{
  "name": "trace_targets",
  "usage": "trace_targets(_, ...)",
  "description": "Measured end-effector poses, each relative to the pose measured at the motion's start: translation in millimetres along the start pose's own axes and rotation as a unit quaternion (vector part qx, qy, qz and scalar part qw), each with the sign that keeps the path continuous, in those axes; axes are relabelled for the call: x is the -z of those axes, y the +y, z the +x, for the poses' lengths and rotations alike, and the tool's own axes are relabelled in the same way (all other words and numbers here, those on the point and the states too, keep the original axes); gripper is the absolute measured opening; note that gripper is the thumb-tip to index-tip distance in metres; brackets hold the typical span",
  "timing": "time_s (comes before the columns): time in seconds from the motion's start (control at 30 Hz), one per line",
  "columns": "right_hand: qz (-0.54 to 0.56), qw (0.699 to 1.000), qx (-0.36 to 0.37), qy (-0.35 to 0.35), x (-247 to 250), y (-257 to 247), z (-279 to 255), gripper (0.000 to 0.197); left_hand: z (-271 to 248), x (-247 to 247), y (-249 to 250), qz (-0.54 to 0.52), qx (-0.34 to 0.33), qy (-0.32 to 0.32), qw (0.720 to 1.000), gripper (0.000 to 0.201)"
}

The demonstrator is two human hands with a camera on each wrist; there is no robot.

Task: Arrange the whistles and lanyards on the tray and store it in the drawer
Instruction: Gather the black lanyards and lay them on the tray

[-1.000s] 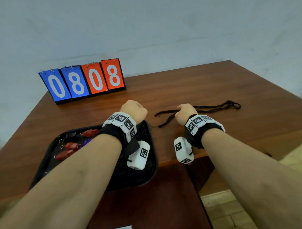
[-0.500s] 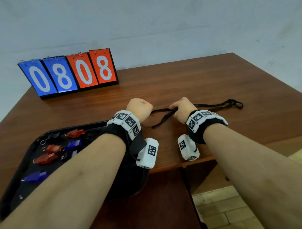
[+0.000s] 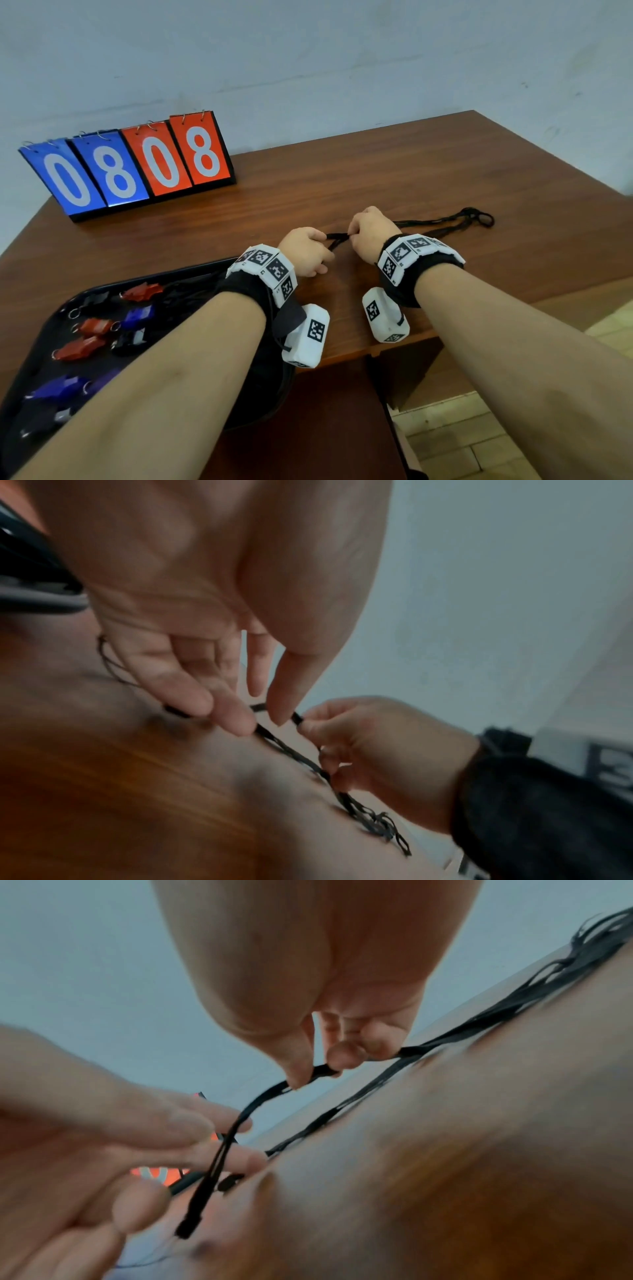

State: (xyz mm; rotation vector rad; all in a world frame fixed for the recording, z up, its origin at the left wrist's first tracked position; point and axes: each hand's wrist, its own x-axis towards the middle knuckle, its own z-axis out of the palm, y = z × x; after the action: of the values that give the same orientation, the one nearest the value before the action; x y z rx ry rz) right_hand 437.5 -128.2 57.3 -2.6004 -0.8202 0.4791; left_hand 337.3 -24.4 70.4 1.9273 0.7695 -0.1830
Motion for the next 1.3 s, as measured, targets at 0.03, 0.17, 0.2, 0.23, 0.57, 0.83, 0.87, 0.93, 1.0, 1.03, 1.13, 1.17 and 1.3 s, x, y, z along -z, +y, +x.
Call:
trace_targets(0.03, 0.019, 1.0, 0.005, 0.008, 3, 1, -3, 0.018, 0, -2, -1, 0.011, -0.005, -0.002, 1.0, 0.054)
trace_targets(0.17, 0.122, 0.992, 0.001, 0.018, 16, 0, -20, 0.01, -2, -14, -3, 0.075, -0.03, 0.002, 0.997, 0.046)
trace_targets(0.2, 0.142, 0.99, -0.002, 0.01, 18, 0, -25, 0.011, -3, -17, -2, 0.102, -0.032, 0.001, 0.994, 0.04)
trace_targets(0.23, 0.155, 0.988, -0.001, 0.007, 21, 0, -30, 0.012, -6, -21, -2, 0.132, -0.031, 0.007, 0.991, 0.031)
trace_targets(0.57, 0.147, 0.986, 0.02, 0.08, 47, 3, -68, 0.015, -55, -5, 21, 0.11, -0.111, 0.107, 0.982, 0.032)
trace_targets(0.83, 0.191, 0.975, 0.061, 0.091, 61, -31, -111, 0.019, -114, 39, 18, 0.057, -0.155, 0.204, 0.965, 0.04)
trace_targets(0.87, 0.197, 0.973, 0.075, 0.095, 63, -40, -119, 0.017, -124, 44, 14, 0.055, -0.16, 0.22, 0.961, 0.04)
trace_targets(0.93, 0.205, 0.969, 0.096, 0.102, 65, -57, -132, 0.027, -136, 53, 9, 0.044, -0.165, 0.244, 0.955, 0.039)
trace_targets(1.0, 0.21, 0.962, 0.128, 0.119, 66, -74, -143, 0.048, -151, 64, 1, 0.032, -0.169, 0.27, 0.948, 0.039)
trace_targets(1.03, 0.206, 0.961, 0.142, 0.119, 66, -84, -148, 0.044, -160, 70, -3, 0.027, -0.168, 0.281, 0.944, 0.038)
trace_targets(1.13, 0.181, 0.964, 0.155, 0.114, 60, -113, -163, 0.018, -180, 88, -23, 0.001, -0.163, 0.3, 0.94, 0.036)
trace_targets(1.17, 0.168, 0.966, 0.157, 0.122, 57, -123, -167, 0.023, -186, 94, -30, -0.011, -0.161, 0.302, 0.94, 0.036)
trace_targets(1.3, 0.149, 0.956, 0.175, 0.181, 45, -158, -180, 0.028, -203, 116, -59, -0.05, -0.164, 0.312, 0.935, 0.035)
